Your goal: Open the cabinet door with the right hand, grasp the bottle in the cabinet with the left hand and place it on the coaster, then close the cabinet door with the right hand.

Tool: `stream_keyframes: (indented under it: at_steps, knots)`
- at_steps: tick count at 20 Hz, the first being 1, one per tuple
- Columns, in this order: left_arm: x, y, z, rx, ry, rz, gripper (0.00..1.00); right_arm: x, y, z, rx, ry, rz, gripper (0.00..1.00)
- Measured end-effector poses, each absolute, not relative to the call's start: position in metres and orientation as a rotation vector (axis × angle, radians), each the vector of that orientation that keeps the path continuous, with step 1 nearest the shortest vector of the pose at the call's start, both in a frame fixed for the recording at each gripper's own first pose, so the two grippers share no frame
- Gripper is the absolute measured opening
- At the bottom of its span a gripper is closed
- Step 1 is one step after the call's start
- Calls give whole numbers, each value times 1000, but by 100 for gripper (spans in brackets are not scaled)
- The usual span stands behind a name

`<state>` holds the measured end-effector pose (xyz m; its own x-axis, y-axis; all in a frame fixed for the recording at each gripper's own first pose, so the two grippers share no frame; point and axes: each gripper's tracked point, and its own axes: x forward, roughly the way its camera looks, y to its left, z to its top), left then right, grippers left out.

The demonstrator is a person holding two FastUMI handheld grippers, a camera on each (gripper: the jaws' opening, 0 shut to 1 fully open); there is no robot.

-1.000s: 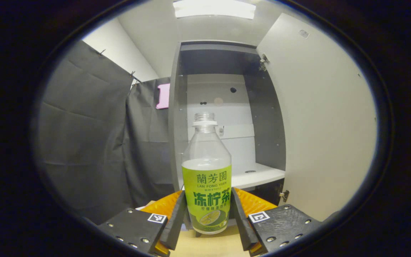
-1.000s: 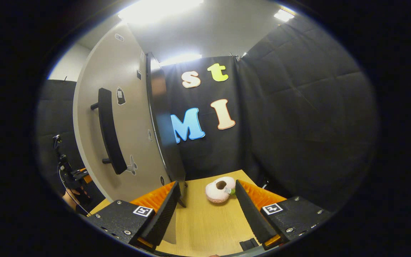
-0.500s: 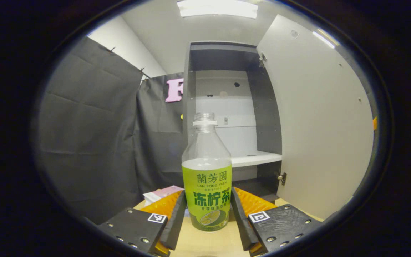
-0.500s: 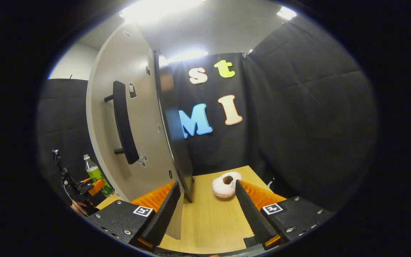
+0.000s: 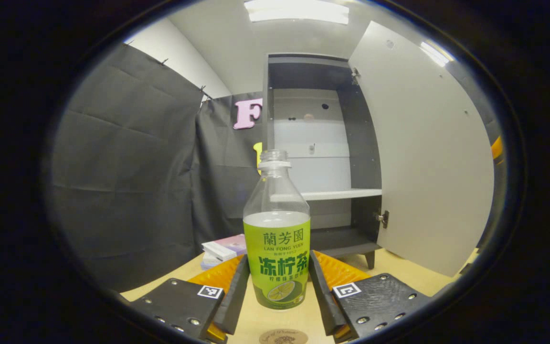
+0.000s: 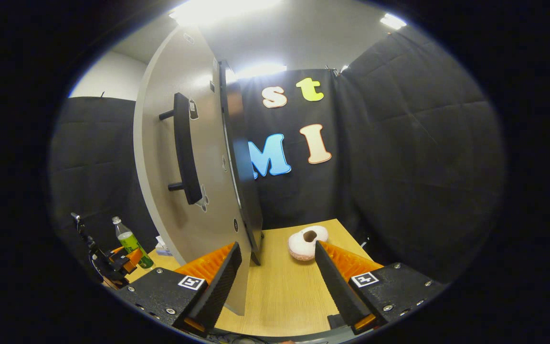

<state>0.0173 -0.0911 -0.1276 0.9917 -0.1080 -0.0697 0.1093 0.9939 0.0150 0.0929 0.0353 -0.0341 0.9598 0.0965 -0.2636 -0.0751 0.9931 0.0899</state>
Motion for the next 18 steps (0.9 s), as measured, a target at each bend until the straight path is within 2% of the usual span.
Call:
stream_keyframes:
  at_steps: [1, 2, 3, 14, 15, 16, 18]
  knots:
    - [12, -91, -137, 21, 75, -113, 72, 91, 35, -36, 77, 273, 86, 95]
    - [8, -91, -145, 27, 82, -116, 72, 90, 34, -37, 75, 273, 84, 95]
    - [4, -90, -153, 36, 88, -113, 68, 89, 32, -38, 71, 276, 79, 95]
    - [-17, -97, -258, 35, 217, -102, 69, 83, 27, -63, 25, 345, 52, 95]
    - [-18, -99, -262, 32, 222, -99, 64, 83, 26, -64, 22, 347, 51, 95]
    - [-18, -98, -267, 28, 225, -93, 68, 83, 26, -64, 21, 348, 50, 96]
    - [-21, -96, -278, 24, 247, -76, 68, 83, 27, -64, 15, 348, 52, 96]
